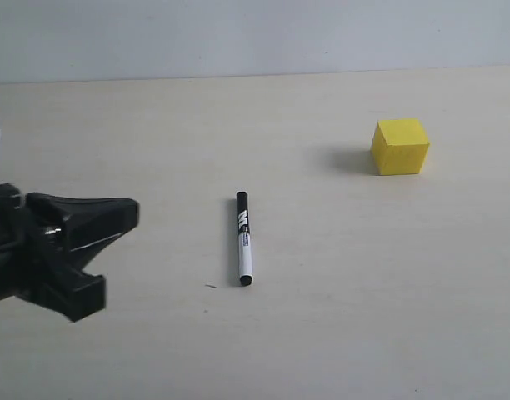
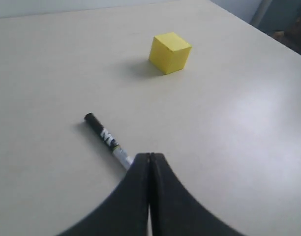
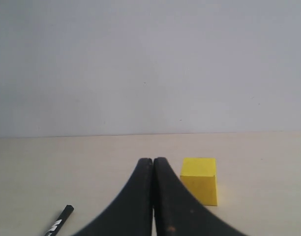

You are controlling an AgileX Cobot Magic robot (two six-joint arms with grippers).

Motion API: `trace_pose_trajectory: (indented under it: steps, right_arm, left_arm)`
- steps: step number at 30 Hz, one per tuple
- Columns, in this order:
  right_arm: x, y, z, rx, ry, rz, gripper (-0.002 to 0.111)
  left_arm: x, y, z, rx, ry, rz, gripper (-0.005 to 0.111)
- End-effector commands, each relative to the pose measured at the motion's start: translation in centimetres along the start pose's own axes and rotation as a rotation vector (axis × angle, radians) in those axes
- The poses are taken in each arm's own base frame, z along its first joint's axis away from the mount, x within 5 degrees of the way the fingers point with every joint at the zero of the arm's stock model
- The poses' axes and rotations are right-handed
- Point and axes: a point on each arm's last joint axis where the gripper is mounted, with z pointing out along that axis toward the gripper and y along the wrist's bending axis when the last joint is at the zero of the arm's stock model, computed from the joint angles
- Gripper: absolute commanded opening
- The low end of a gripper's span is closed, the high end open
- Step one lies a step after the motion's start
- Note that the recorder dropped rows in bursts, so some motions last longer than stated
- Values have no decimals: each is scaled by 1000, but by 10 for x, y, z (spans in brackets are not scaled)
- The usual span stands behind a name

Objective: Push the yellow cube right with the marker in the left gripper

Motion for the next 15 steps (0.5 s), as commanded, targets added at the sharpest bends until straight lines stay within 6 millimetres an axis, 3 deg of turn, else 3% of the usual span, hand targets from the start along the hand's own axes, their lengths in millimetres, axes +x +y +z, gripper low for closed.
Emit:
trace_pose_trajectory:
  steps: [1,9,15]
  right_arm:
    - [1,0,0,-1,-6,6,0]
    - [1,0,0,-1,-6,8,0]
    - [1,0,0,-1,-6,11,0]
  left_arm:
    - [10,22,-42,-92,-158,-40,0]
    - [39,41,-92,-250,-522,-70,0]
    - [52,45,-111,-402,-555,-86,0]
